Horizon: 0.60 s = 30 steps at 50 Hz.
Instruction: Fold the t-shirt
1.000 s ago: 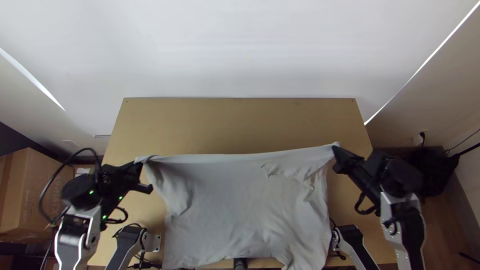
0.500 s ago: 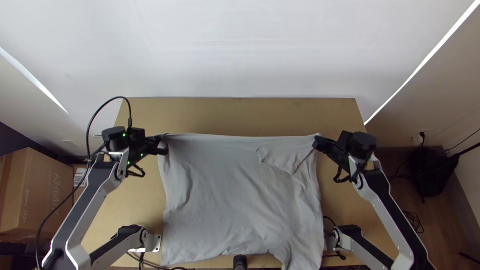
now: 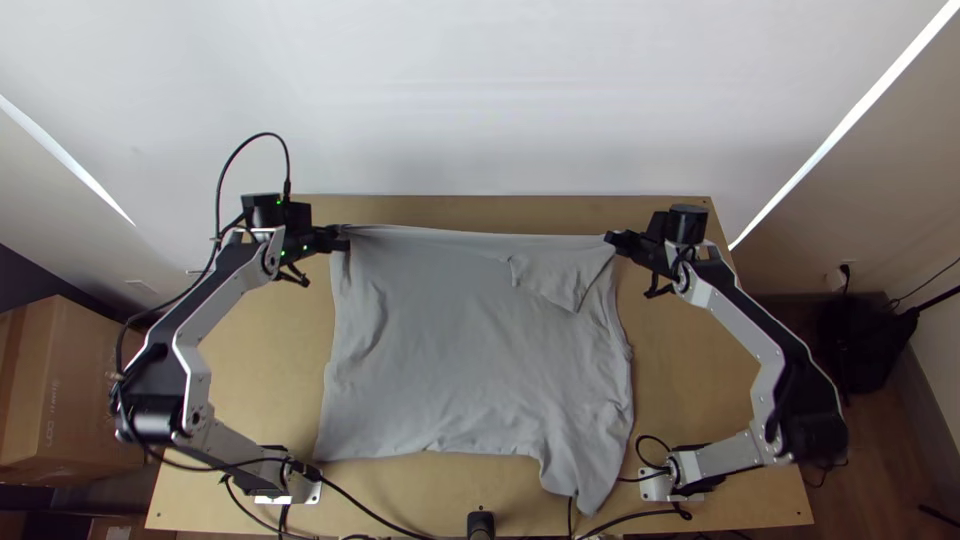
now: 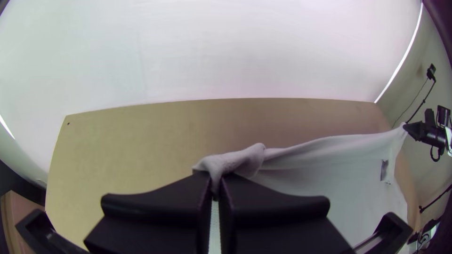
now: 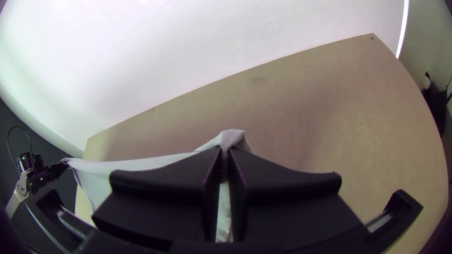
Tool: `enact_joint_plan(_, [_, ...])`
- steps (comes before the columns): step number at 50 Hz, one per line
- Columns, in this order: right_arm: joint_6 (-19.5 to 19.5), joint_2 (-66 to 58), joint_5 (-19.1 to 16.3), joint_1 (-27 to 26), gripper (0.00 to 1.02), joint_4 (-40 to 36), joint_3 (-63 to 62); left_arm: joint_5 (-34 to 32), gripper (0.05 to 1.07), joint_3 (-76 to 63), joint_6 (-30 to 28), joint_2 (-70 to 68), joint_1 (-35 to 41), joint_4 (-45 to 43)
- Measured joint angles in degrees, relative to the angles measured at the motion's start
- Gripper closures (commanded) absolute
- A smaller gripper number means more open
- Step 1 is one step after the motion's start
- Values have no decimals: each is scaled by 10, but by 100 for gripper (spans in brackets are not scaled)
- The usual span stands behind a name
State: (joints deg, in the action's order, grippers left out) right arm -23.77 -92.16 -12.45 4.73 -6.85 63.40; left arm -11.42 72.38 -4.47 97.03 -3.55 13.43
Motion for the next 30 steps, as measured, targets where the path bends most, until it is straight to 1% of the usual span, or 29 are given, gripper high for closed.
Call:
enact_joint_plan(14, [0, -143, 0, 0, 100, 2, 125, 0, 105, 151, 11, 148, -2, 7])
enact_joint_plan(22, [0, -212, 1, 0, 100, 2, 186, -2, 105, 206, 21, 205, -4, 19])
enact_joint_plan(30, [0, -265, 10, 0, 100, -2, 245, -2, 105, 259, 28, 245, -5, 40])
